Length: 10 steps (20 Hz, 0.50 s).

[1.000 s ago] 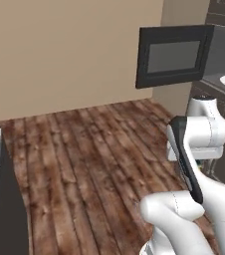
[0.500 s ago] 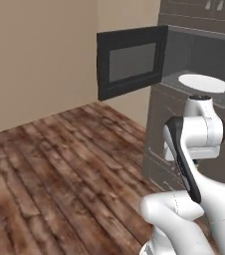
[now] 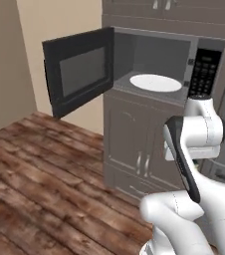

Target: Place the sponge inside the microwave to prepare for sanitizing.

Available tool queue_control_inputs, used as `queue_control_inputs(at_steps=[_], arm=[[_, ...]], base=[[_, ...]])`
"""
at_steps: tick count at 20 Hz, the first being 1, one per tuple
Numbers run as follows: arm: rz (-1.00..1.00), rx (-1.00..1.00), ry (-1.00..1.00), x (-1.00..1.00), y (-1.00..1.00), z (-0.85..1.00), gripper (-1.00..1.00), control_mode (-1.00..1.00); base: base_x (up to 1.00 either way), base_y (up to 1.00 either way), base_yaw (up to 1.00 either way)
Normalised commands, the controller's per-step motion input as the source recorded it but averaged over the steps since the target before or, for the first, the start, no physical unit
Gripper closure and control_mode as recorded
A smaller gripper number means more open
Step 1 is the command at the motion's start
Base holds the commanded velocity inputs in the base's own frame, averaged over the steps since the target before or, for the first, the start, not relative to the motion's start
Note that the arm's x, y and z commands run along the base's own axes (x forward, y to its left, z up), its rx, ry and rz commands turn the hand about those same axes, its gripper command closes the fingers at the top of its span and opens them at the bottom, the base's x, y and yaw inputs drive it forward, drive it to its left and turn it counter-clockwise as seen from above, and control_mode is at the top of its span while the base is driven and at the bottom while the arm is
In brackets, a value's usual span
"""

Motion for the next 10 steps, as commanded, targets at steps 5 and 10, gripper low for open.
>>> queue_control_inputs(at_steps=[5, 10], arm=[[0.0, 0.0, 0.0, 0.0, 0.0, 0.0, 1.0, 1.0], [0.0, 0.0, 0.0, 0.0, 0.0, 0.0, 1.0, 1.0]], base=[[0.57, 0.02, -0.56], [0.53, 0.32, -0.38]])
